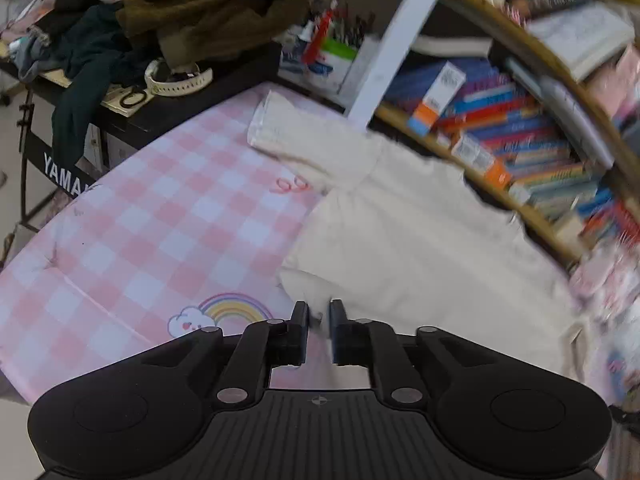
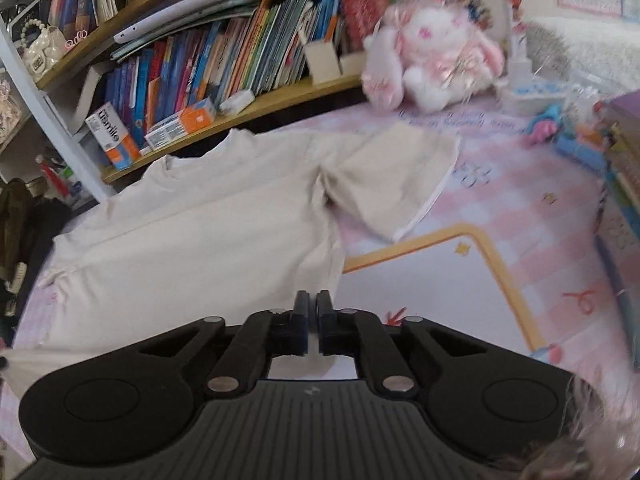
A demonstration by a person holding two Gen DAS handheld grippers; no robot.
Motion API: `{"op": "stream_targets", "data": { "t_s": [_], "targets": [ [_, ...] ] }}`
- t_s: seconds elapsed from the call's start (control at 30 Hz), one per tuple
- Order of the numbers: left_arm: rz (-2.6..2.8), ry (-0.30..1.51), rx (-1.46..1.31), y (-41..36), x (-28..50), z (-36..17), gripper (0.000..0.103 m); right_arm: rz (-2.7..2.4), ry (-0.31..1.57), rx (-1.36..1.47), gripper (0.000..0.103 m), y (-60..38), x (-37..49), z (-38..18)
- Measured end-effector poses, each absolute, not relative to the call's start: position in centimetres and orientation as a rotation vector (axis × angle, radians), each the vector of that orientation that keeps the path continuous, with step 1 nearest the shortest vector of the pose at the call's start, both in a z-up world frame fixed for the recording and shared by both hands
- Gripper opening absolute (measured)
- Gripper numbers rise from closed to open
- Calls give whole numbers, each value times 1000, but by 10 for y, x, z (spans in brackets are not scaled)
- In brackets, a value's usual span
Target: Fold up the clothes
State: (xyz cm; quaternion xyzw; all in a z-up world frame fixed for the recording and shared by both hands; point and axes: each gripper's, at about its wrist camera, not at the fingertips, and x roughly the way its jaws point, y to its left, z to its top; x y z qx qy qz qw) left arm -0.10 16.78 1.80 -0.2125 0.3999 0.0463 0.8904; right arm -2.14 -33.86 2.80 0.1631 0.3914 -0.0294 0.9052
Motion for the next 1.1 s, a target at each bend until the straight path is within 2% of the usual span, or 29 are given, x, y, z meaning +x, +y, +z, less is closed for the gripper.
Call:
{"op": "stream_targets", "data": {
  "t_s": [0.13,0.27,0.3,0.37,0.43,0.63,0.67,0.7,0.77,0.93,1.0,1.03,1.1],
  "targets": [
    [83,883,-410,168,-5,6,16,-61,871,362,5,-335,-28,11],
    [57,922,-411,180,-16,-4,30,-77,906,390,10,-337,-40,-1],
    [48,927,-416,182,-19,-6,36,-77,912,395,15,-337,-42,-2],
    [35,932,-430,185,-24,-11,64,-70,907,398,50,-337,-47,-4],
    [18,921,-453,185,-28,-15,67,-53,895,398,53,-334,-50,-6],
    [-17,914,-482,177,-25,-26,62,-25,916,389,53,-321,-40,-15],
    [-9,922,-487,176,-24,-28,49,-26,922,376,53,-319,-38,-16],
    [1,928,-487,177,-24,-30,41,-38,931,362,52,-317,-36,-18],
    [22,941,-488,179,-23,-32,23,-68,949,333,42,-315,-33,-20],
    [11,950,-517,183,-22,-31,22,-105,971,344,33,-326,-32,-28],
    [-9,945,-515,179,-20,-28,19,-80,983,358,23,-326,-30,-29],
    [-34,936,-532,177,-16,-23,11,-59,989,361,13,-325,-29,-29],
    [-88,903,-546,169,-2,-11,9,-7,1000,395,8,-321,-23,-24]
  ]
}}
